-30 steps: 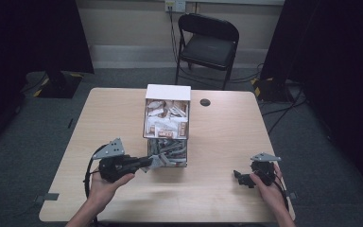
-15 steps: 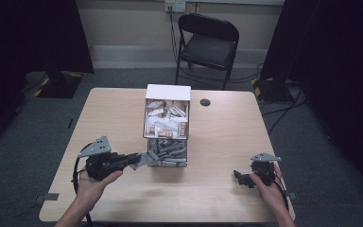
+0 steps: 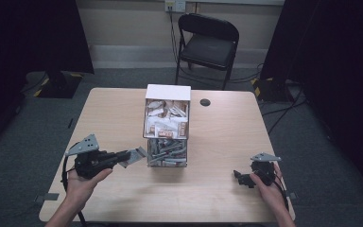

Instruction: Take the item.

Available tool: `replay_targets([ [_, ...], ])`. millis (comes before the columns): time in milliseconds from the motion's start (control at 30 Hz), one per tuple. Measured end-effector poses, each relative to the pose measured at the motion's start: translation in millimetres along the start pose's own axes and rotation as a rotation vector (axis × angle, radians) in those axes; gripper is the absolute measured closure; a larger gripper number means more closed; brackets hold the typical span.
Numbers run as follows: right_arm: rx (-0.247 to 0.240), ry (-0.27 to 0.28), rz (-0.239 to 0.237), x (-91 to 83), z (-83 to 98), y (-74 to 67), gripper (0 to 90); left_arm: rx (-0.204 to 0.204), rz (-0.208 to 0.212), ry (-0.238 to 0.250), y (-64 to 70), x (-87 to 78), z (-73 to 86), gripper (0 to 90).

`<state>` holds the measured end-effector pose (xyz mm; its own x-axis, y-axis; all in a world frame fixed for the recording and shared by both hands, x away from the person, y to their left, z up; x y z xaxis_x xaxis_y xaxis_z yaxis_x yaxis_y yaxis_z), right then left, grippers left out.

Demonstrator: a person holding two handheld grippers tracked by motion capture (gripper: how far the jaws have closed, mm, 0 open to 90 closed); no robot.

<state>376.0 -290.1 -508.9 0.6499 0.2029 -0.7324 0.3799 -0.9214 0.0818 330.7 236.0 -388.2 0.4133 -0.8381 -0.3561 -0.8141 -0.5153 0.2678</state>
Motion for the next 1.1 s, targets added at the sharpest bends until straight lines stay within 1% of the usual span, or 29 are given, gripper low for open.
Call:
replay_targets([
  [67, 0.0, 0.0, 0.0, 0.0, 0.0, 0.0, 0.0, -0.004, -0.006, 0.001, -2.0, -2.6, -0.9, 90.0],
  [100, 0.0, 0.0, 0.0, 0.0, 0.0, 0.0, 0.0, 0.002, -0.016, -0.004, -3.2, -4.1, -1.7, 90.0],
  [167, 0.001, 0.0, 0.0, 0.1, -0.1, -0.1, 0.0, 0.0, -0.027, 0.001, -6.2, -7.5, -2.6, 90.0],
  [200, 0.001, 0.0, 0.0, 0.1, -0.1, -0.1, 0.0, 0.0, -0.039, 0.0, -8.9, -9.2, -2.3, 90.0],
  [267, 0.001, 0.001, 0.001, 0.2, -0.2, -0.1, 0.0, -0.017, -0.048, 0.001, -13.8, -10.3, -0.6, 90.0],
  [400, 0.003, -0.001, 0.0, 0.2, -0.3, -0.2, 0.0, -0.037, -0.081, -0.009, -26.8, -10.5, 5.9, 90.0],
  [433, 0.002, 0.0, 0.0, 0.2, -0.3, -0.2, 0.0, -0.036, -0.091, -0.015, -30.3, -10.1, 8.1, 90.0],
  [533, 0.003, -0.001, 0.001, 0.2, -0.3, -0.2, 0.0, -0.067, -0.121, -0.02, -40.7, -8.6, 15.7, 90.0],
  [600, 0.003, -0.001, 0.0, 0.2, -0.3, -0.2, 0.0, -0.082, -0.128, -0.02, -46.2, -7.5, 19.2, 90.0],
  [633, 0.003, -0.001, 0.0, 0.3, -0.4, -0.2, 0.0, -0.081, -0.132, -0.021, -47.7, -7.3, 20.0, 90.0],
  [700, 0.002, 0.0, 0.0, 0.4, -0.4, -0.2, 0.0, -0.094, -0.136, -0.021, -51.6, -5.7, 22.6, 90.0],
  [767, 0.003, -0.001, 0.0, 0.4, -0.4, -0.2, 0.0, -0.092, -0.149, -0.047, -55.4, -1.8, 25.9, 90.0],
  [800, 0.003, -0.001, 0.0, 0.4, -0.4, -0.2, 0.0, -0.092, -0.149, -0.047, -55.4, -1.8, 25.9, 90.0],
  [900, 0.002, 0.0, 0.001, 0.4, -0.4, -0.2, 0.0, -0.099, -0.151, -0.067, -58.3, 2.9, 29.5, 90.0],
  [933, 0.003, -0.001, 0.001, 0.3, -0.4, -0.2, 0.0, -0.095, -0.158, -0.078, -58.7, 4.8, 30.9, 90.0],
  [1000, 0.003, -0.001, 0.001, 0.3, -0.4, -0.3, 0.0, -0.104, -0.158, -0.095, -59.6, 8.8, 34.6, 90.0],
  [1100, 0.003, -0.001, 0.001, 0.3, -0.4, -0.3, 0.0, -0.105, -0.153, -0.112, -59.5, 13.5, 38.1, 90.0],
])
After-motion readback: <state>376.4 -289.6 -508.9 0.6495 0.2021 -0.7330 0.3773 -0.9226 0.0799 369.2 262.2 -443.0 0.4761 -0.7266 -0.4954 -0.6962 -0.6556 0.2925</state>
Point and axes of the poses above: each handheld gripper's, and its own axes: x roughly forward along the jaws, z roughly out of its underside, y roughly to its right, the point moved 1 cm from there along x, roughly forward along the jaws, and after that the axes turned 6 degrees about z, right-handed, at the moved point
